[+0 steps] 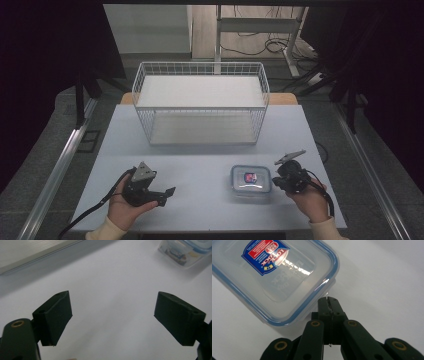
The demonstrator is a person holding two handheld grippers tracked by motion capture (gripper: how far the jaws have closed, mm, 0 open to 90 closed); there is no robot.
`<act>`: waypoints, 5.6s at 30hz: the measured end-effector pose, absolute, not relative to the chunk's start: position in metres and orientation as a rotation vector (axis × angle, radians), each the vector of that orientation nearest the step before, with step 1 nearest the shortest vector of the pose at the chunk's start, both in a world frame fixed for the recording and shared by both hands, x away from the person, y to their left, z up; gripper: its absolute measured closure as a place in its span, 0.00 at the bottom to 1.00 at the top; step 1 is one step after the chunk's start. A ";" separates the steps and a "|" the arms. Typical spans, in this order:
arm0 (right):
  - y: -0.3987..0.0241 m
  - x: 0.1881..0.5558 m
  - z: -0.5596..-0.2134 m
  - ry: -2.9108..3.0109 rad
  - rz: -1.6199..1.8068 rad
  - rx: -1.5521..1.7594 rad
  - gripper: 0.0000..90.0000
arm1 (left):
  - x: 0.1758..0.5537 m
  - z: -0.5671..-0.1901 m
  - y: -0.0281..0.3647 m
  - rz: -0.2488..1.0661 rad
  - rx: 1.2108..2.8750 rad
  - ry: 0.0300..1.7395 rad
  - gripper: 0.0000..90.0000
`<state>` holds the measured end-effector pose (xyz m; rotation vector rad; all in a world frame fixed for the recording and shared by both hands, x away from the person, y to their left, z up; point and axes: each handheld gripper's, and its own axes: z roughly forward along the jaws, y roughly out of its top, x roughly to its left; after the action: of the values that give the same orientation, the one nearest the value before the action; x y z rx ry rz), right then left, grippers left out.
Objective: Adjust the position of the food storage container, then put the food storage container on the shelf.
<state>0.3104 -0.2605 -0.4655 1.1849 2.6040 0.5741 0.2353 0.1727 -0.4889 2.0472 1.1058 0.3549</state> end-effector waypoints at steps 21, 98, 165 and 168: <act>-0.179 0.317 -0.472 2.676 0.740 0.947 0.99 | 0.236 -0.489 0.173 0.352 2.048 1.104 0.16; -0.191 0.302 -0.475 2.570 1.401 1.184 0.26 | 0.246 -0.494 0.180 0.105 1.801 1.198 0.17; -0.179 0.325 -0.520 2.638 1.535 1.814 0.53 | 0.287 -0.541 0.148 -0.496 1.604 1.287 0.56; -0.181 0.324 -0.519 2.626 1.554 1.833 0.55 | 0.285 -0.539 0.148 -0.486 1.608 1.288 0.56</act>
<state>0.3237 -0.1810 -0.5193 1.8334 2.6263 1.5544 0.2848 0.1479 -0.5389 1.6084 1.2875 -0.4862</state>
